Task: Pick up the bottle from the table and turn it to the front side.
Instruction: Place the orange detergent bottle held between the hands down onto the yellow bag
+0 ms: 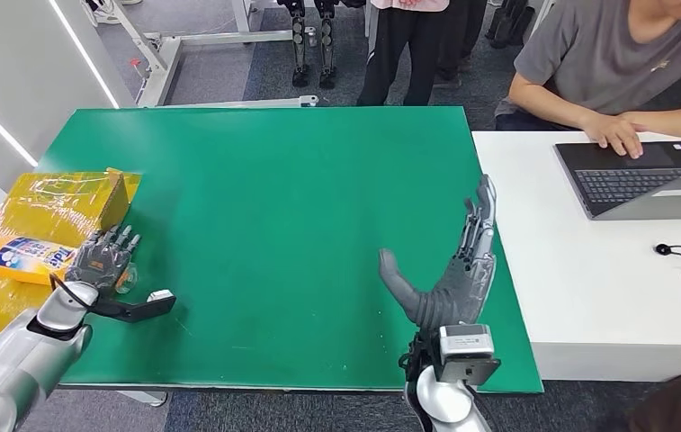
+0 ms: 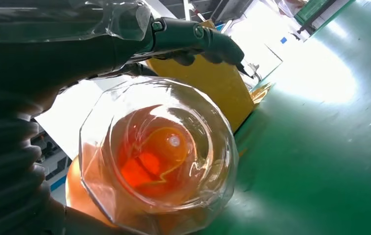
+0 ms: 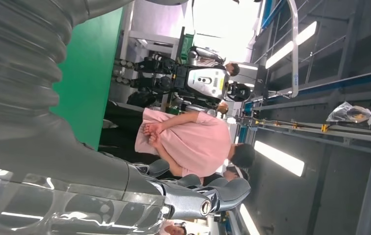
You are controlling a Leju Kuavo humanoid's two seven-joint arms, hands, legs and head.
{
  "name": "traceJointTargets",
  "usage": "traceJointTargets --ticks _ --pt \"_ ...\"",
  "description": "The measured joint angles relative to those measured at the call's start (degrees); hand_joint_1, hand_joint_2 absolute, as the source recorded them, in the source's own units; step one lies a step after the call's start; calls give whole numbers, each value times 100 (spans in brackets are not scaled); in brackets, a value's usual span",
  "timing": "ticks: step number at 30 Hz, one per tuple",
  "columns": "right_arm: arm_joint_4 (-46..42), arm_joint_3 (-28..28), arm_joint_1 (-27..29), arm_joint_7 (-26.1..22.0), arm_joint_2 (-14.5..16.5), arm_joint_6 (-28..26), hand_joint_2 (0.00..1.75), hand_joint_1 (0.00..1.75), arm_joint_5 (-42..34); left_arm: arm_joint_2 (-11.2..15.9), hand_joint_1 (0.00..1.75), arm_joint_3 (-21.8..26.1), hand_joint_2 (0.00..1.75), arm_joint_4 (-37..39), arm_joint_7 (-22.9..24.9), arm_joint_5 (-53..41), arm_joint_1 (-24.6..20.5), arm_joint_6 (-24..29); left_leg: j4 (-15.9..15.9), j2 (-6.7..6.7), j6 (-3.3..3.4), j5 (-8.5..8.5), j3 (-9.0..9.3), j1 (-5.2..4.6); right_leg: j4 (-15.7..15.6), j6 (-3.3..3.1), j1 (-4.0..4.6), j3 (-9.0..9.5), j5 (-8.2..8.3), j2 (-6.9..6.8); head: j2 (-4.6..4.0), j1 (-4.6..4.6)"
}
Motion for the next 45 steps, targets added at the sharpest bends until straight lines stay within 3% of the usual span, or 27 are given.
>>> traceJointTargets --ticks 5,11,15,20,25,27,31,35,37,40,45 --pt "-1 0 36 0 -10 8 175 0 3 -22 0 0 175 0 105 -1 15 131 0 -1 0 0 -2 0 0 0 0 0 0 -1 0 0" --pt "-9 2 162 0 -24 -83 175 0 4 -6 0 289 175 -395 466 131 460 1334 0 6 -1 -1 -5 1 1 0 0 -8 0 8 0 0" --pt "-10 2 264 -3 -30 -113 175 0 -33 52 0 864 175 -1326 371 189 1065 1597 0 9 -4 -6 -14 0 0 -1 0 -19 -1 13 0 1" --pt "-22 0 387 -4 -39 -113 175 0 -64 52 0 1768 175 -3006 -96 148 2100 1613 0 20 -6 -13 -18 1 -2 -4 0 -28 -4 24 0 0" --pt "-65 0 516 -4 -63 -114 175 0 -67 -73 0 2592 175 -4707 -576 182 2974 1617 0 22 -6 -17 -22 2 -3 -4 0 -32 -7 25 0 0" --pt "-78 0 541 -4 -77 -122 175 0 -90 -209 0 2899 175 -5321 -1028 420 3181 1619 0 20 -6 -16 -24 2 -3 -4 0 -32 -7 22 0 0" --pt "-81 18 558 -4 -89 -199 175 0 -164 -874 0 3731 175 -6412 -2738 1945 3332 1619 0 14 -5 -16 -25 0 -4 -3 0 -30 -6 16 0 1" --pt "-81 79 560 -4 -94 -276 175 0 -190 -1372 0 3930 175 -6758 -2986 4342 3277 1620 2 8 -4 -15 -22 0 -7 -3 -2 -28 -6 6 0 -1" --pt "-81 104 562 -4 -95 -286 175 0 -186 -1530 0 3737 175 -6751 -2994 5849 3207 1582 3 4 -3 -14 -21 1 -8 -3 -1 -28 -5 1 0 0" --pt "-81 140 563 -4 -103 -286 175 0 -185 -1734 0 3088 175 -6735 -3000 7812 3082 1291 3 -3 -1 -12 -22 1 -7 -3 -1 -24 -5 -6 0 0" --pt "-81 196 565 -4 -143 -286 175 0 -133 -2277 0 2088 175 -6734 -3019 9108 2994 493 6 -1 2 -15 -25 -4 -9 0 -3 -23 -1 -1 0 1"
